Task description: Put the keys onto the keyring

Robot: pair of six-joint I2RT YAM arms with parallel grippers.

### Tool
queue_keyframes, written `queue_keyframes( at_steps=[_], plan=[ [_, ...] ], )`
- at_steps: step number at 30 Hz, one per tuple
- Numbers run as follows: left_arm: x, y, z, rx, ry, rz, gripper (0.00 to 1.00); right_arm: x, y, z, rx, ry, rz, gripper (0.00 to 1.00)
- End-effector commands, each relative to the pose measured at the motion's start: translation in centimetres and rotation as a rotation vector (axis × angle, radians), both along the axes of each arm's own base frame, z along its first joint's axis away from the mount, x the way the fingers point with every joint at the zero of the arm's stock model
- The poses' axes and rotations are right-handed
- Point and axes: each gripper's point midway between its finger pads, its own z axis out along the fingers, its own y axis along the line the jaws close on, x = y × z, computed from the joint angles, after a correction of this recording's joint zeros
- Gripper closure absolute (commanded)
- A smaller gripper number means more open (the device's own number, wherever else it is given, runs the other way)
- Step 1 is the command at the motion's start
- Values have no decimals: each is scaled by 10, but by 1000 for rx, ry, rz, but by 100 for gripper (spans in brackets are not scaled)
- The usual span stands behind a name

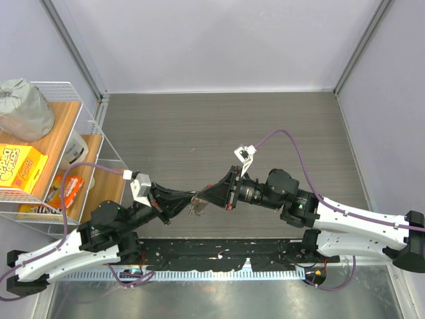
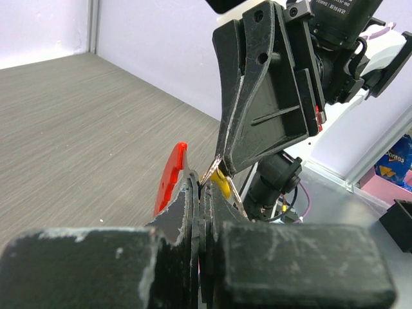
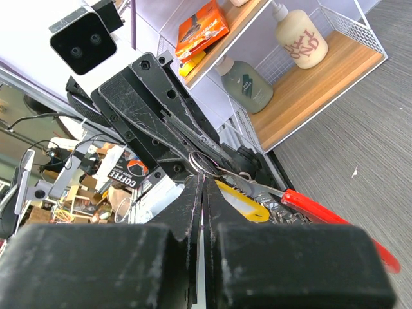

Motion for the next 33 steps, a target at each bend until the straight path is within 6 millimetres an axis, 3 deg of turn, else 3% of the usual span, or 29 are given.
queue_keyframes(
  at_steps=[1,10,18,23,25,33],
  plan=[
    [2,0,14,-55,-24,11,100,-1,-6,48,112,-49,-15,95],
    [17,0,-3,-10,-12,87,100,1,-2,56,86,-36,-26,94],
    [22,-3,-6,3,-14,109,100,8,17,40,-39,15,-45,95],
    [23,-7,-6,5,-18,103,100,3,30,29,-181,3,-19,94],
    [24,-8,-4,-1,-24,106,100,-4,34,40,-214,-22,1,94],
    [15,-9,22,-94,-83,60,100,-20,40,26,-339,-51,77,94]
  ],
)
